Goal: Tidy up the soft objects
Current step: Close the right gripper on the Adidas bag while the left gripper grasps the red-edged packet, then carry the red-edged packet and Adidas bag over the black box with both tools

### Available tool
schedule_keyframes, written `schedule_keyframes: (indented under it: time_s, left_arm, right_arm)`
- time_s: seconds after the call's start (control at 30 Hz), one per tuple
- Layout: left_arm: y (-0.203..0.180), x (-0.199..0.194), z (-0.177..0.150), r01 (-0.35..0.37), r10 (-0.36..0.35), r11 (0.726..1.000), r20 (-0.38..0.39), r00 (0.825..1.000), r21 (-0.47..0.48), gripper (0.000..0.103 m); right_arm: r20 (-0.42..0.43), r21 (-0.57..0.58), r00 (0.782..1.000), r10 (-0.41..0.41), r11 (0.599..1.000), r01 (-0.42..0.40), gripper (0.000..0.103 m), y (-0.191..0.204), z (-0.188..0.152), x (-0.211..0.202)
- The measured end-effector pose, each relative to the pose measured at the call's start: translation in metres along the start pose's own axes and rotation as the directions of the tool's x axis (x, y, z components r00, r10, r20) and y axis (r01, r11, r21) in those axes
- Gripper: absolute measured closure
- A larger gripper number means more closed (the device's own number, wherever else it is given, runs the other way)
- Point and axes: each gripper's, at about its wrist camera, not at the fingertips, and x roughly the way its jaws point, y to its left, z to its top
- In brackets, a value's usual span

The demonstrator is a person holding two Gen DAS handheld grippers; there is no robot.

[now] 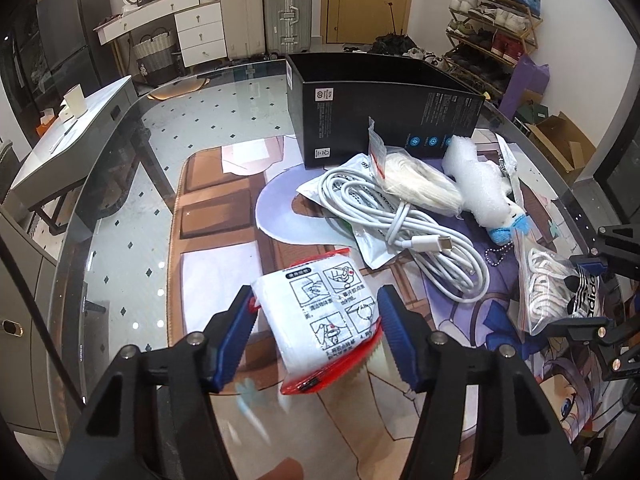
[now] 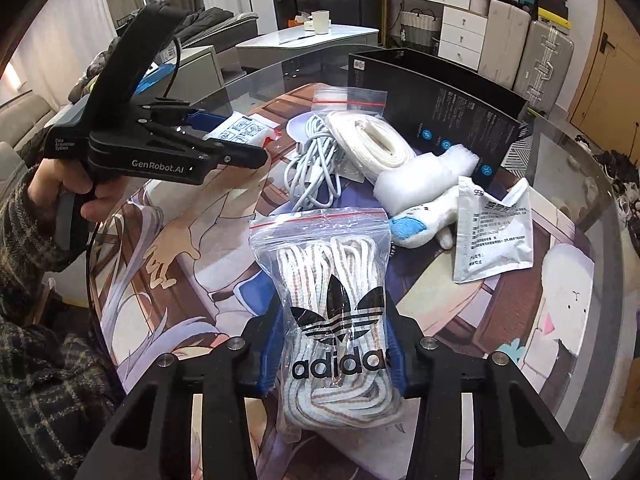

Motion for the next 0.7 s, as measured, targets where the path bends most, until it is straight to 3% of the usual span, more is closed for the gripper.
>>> schedule_keyframes:
  time_s: [0.33, 0.7]
  left_arm:
    - [-0.008, -0.014, 0.014, -0.016, 0.015, 1.0, 0.039, 0.999, 0.021, 0.042]
    - [-0.016, -0.027, 0.05, -0.028, 0.024, 0.999, 0.107, 0.994, 0.039, 0.042]
  right_arm:
    - [0.113, 0.193, 0.989, -0.091, 0.979, 0.068, 0.059, -0.037, -0.005, -0.038]
    - [0.191, 0.316, 0.972, -0.136, 0.946, 0.07, 0.059, -0.073, 0.037, -0.05]
